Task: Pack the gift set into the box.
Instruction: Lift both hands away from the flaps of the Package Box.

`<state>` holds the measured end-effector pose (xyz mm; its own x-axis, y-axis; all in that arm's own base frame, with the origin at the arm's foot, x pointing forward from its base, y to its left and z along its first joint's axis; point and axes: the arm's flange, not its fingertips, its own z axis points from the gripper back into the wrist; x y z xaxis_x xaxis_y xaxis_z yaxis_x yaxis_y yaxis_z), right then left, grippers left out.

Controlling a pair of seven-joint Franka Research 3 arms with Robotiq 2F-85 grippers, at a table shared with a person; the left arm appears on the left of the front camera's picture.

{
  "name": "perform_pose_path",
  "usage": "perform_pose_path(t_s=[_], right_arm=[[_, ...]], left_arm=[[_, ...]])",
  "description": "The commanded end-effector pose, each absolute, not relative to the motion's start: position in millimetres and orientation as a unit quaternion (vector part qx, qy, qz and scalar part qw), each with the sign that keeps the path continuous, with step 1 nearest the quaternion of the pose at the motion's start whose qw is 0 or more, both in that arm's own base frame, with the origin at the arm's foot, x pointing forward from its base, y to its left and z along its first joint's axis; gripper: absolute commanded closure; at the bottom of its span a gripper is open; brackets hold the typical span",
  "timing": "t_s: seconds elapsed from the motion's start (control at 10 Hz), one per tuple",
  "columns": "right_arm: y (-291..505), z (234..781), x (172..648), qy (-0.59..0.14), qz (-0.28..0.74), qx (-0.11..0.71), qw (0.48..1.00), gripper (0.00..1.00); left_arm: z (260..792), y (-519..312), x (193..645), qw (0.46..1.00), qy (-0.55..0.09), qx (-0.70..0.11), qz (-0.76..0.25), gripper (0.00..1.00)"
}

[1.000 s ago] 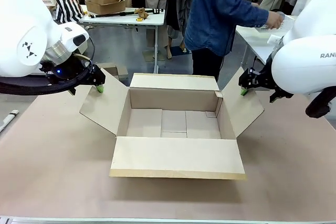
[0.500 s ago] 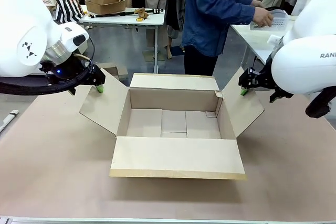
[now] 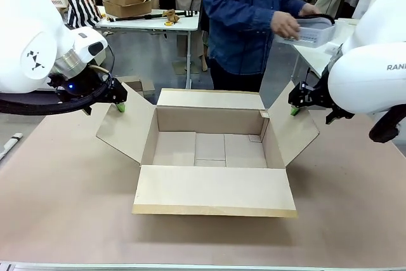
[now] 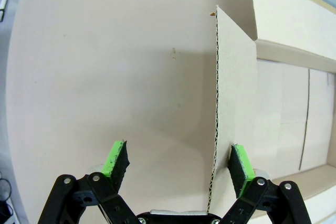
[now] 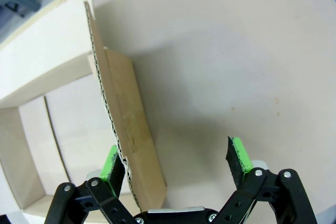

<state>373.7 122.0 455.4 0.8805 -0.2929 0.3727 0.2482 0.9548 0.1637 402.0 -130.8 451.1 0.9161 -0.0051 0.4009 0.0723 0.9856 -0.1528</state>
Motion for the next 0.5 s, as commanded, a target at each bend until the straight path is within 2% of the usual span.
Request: perform_pose_path(t_s=[0.0, 0.4], right_arm=[[123.0, 459.0, 374.4, -0.201, -0.148, 0.048, 0.967, 0.0], [123.0, 459.0, 374.4, -0.201, -0.148, 0.048, 0.967, 0.0]], left_arm=[[451.8, -130.6, 401.7, 0.976, -0.202, -0.077, -0.013, 0.0], [451.8, -130.6, 401.7, 0.976, -0.202, -0.077, -0.013, 0.0]])
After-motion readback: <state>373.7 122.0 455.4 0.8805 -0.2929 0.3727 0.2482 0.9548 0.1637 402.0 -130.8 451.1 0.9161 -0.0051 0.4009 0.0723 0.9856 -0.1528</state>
